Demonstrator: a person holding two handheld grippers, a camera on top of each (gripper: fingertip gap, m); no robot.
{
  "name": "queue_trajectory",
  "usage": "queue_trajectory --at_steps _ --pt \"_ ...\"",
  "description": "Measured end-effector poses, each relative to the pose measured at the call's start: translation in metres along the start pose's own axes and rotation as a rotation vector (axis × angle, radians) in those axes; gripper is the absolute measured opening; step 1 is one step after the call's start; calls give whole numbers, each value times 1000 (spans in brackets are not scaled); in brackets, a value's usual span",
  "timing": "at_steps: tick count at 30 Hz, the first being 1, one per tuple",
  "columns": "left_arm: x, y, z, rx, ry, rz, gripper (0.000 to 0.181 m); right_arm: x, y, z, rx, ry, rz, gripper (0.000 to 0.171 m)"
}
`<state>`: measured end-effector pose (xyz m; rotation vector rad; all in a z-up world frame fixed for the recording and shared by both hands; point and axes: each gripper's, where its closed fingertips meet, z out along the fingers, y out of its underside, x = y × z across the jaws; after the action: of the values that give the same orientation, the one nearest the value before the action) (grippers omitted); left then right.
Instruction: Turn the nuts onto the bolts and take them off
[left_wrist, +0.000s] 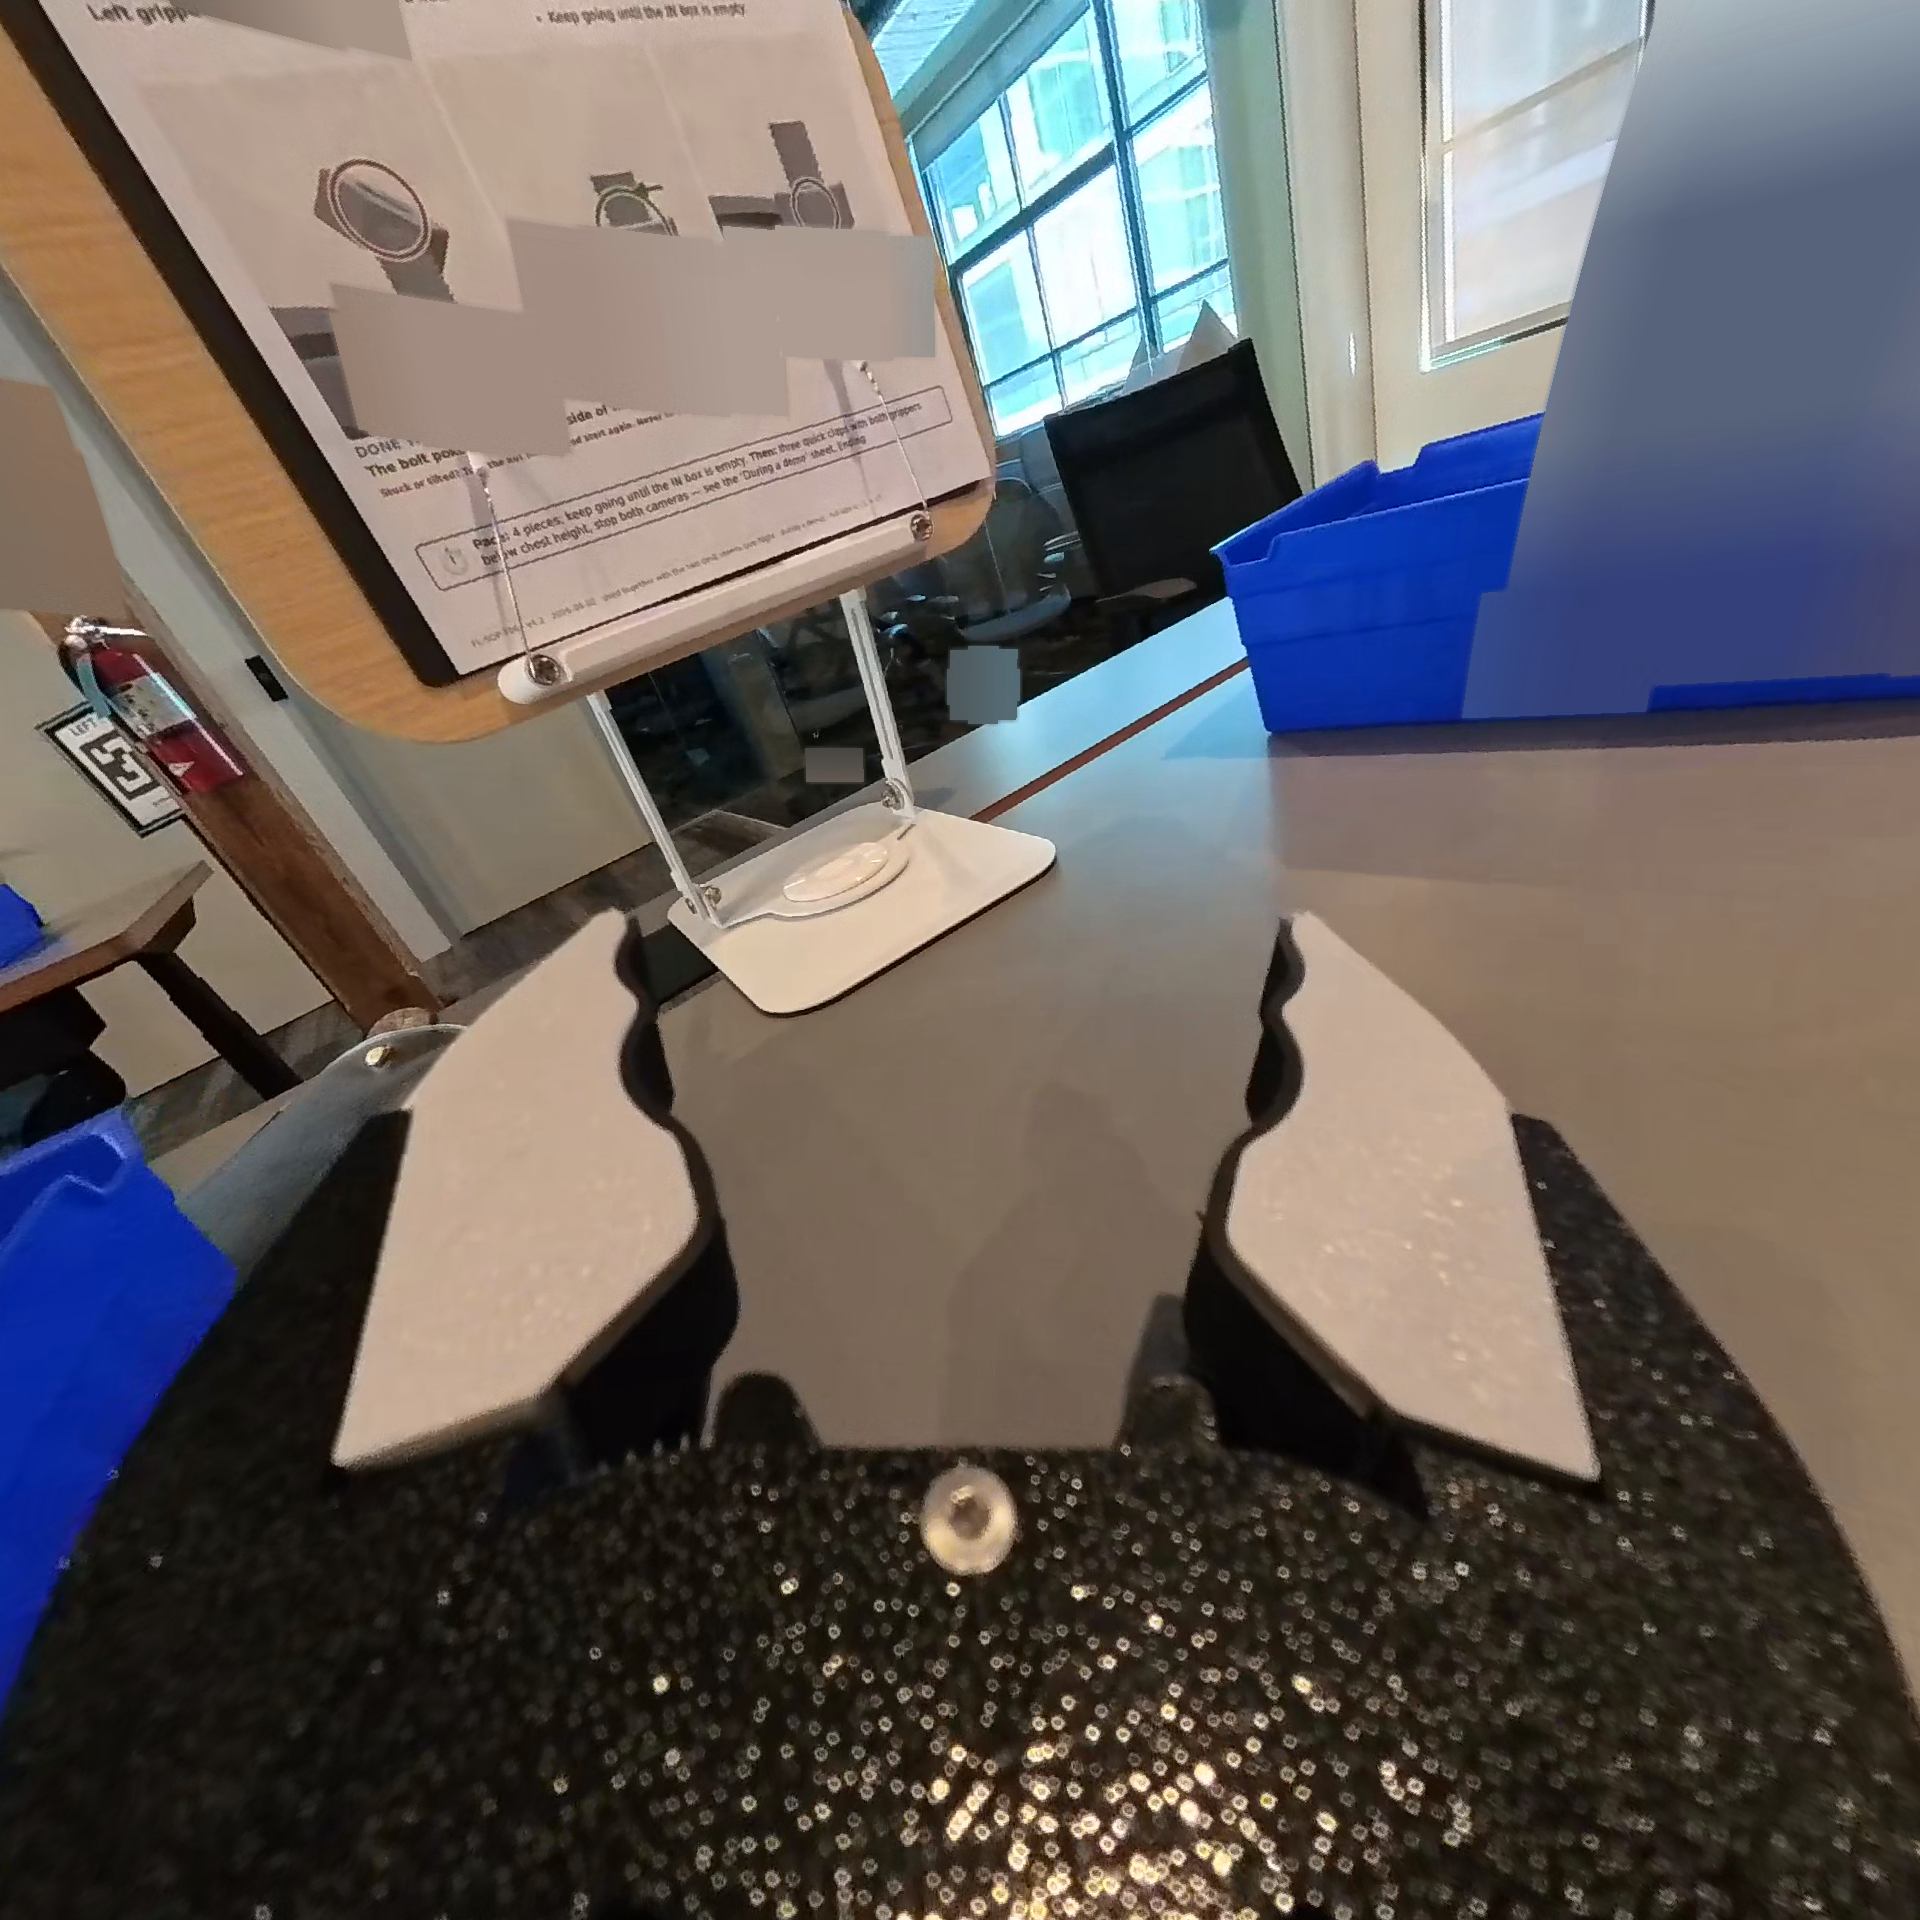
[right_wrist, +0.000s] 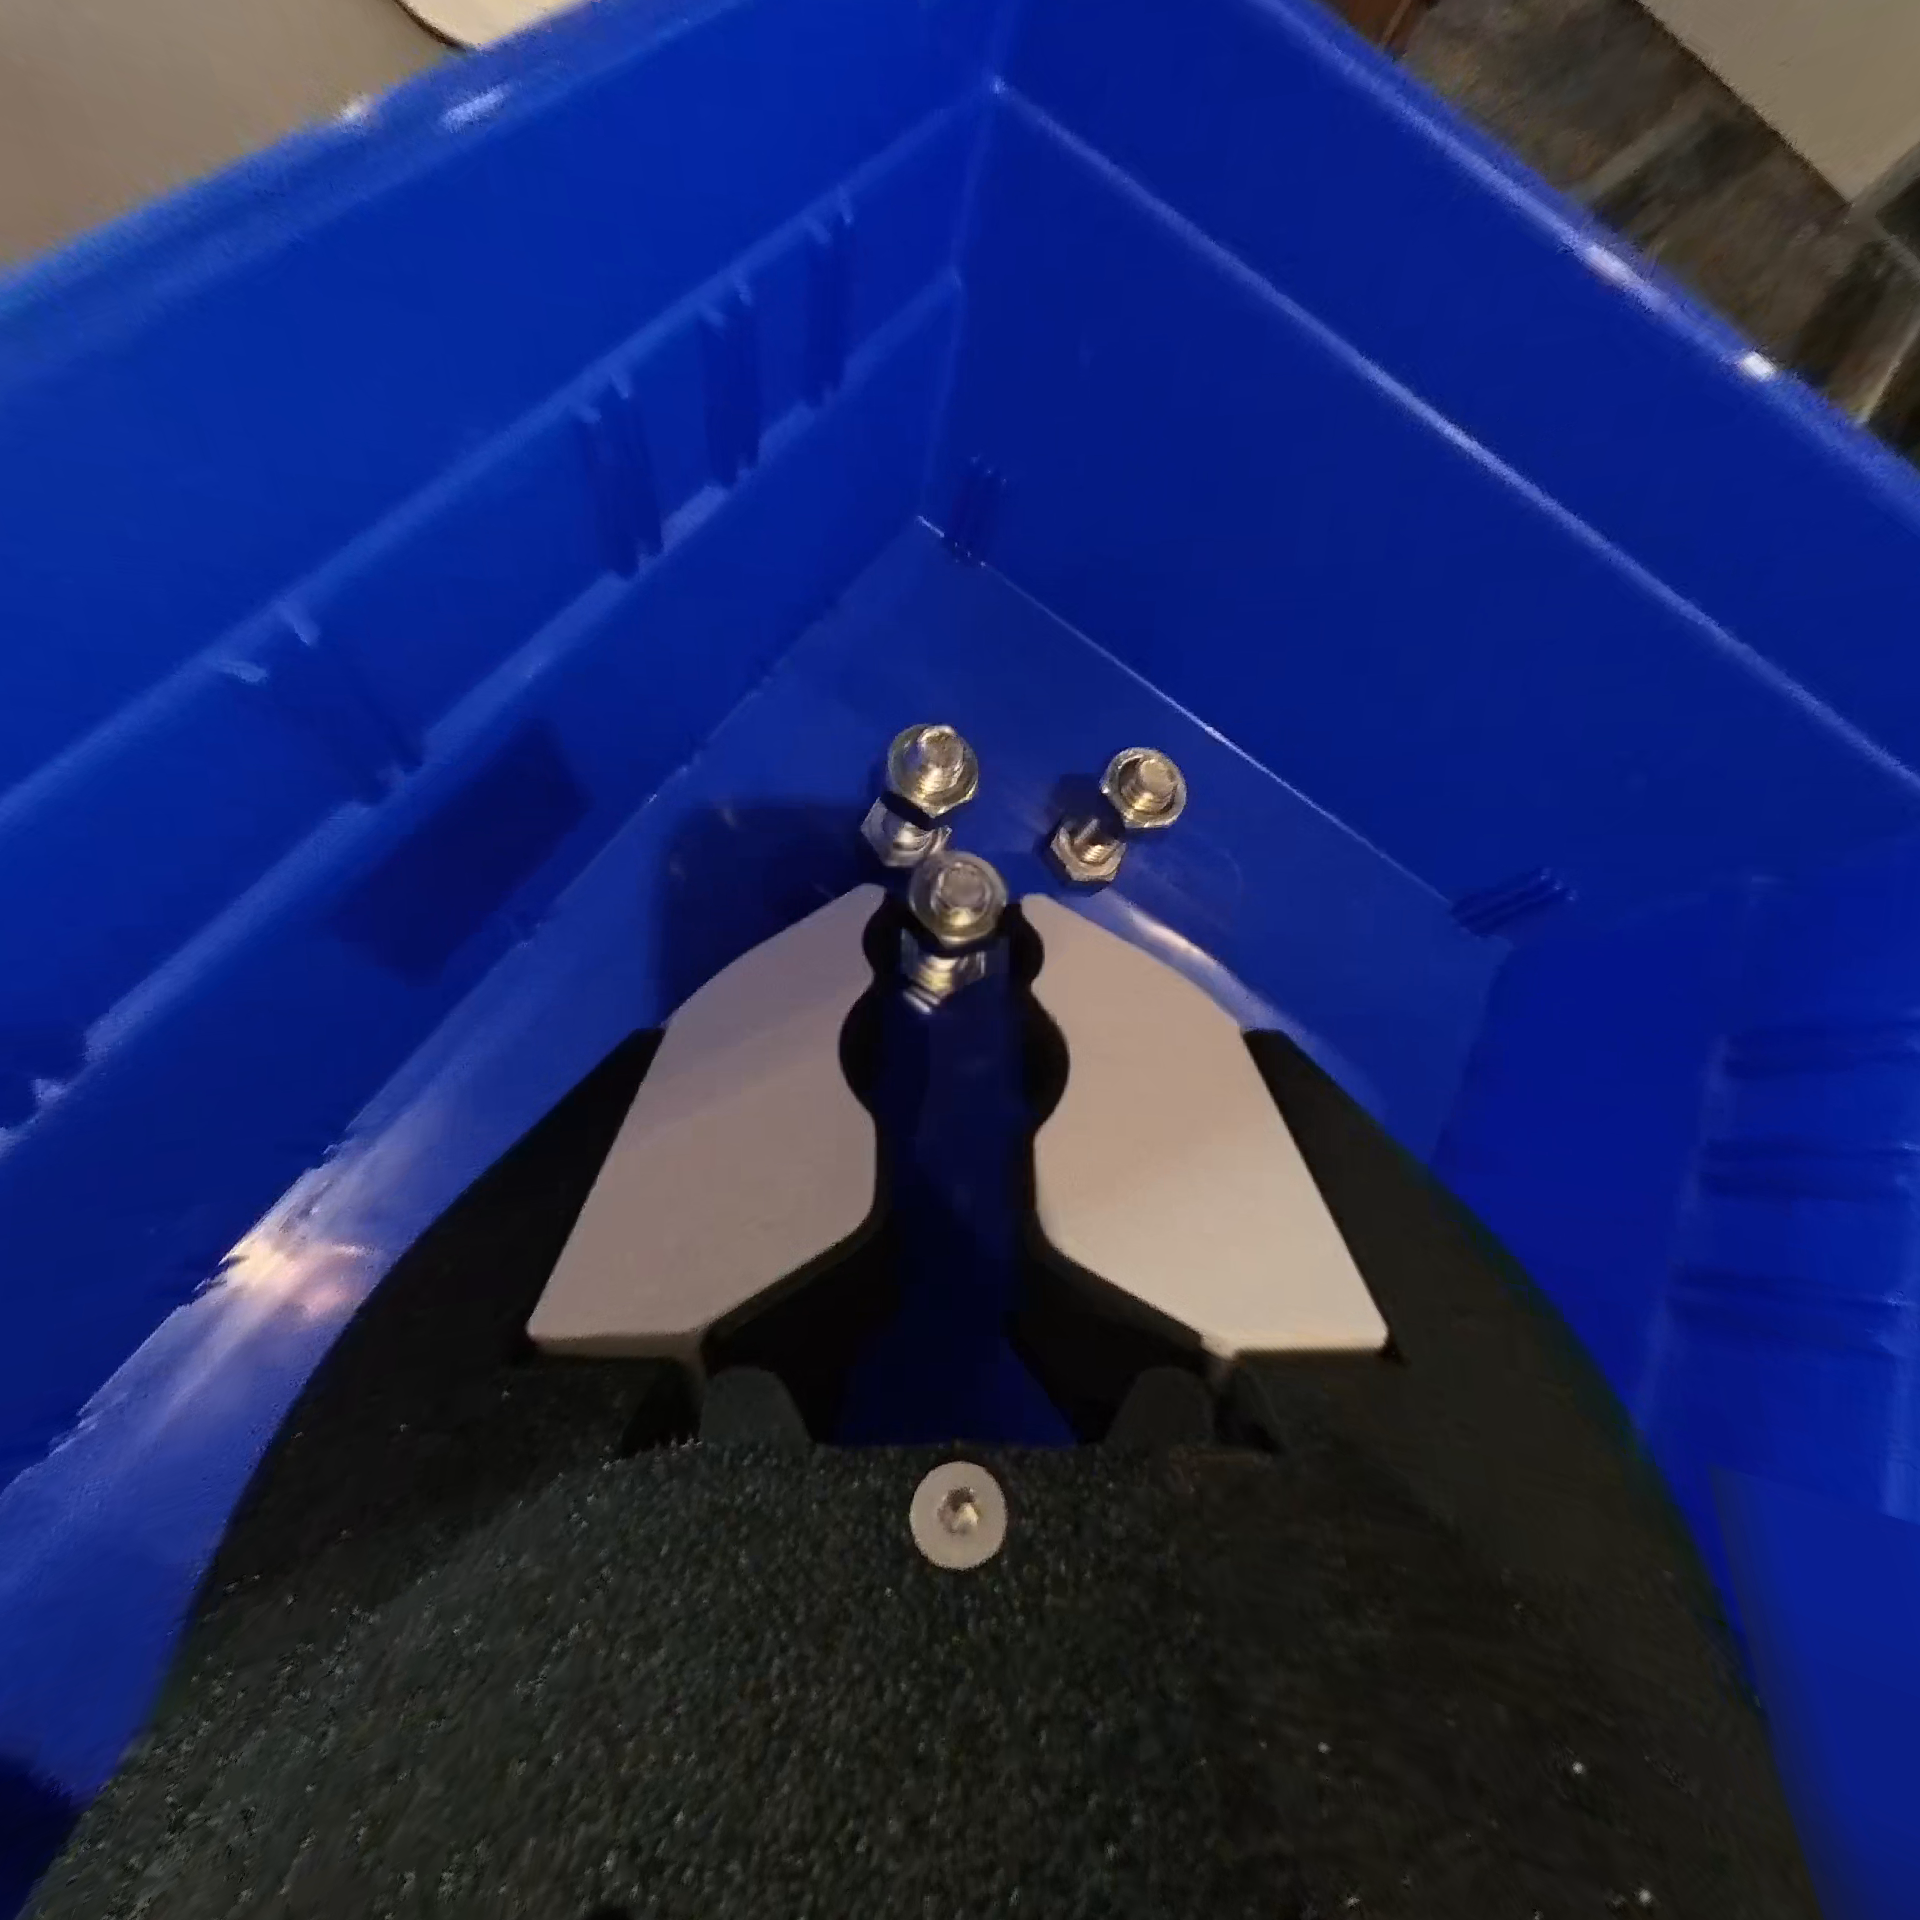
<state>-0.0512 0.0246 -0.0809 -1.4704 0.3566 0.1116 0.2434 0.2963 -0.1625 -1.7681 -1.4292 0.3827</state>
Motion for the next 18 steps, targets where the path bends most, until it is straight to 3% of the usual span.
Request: queue_trajectory --at_steps 10,13,18 --pt "4 0 1 3 23 9 109 14 -23 -19 129 83 8 37" --pt "5 -2 1 14 27 6 109 30 -52 -59 208 190 -19 37" --pt "4 -5 2 35 30 -28 109 39 -138 -172 489 514 -138 48"
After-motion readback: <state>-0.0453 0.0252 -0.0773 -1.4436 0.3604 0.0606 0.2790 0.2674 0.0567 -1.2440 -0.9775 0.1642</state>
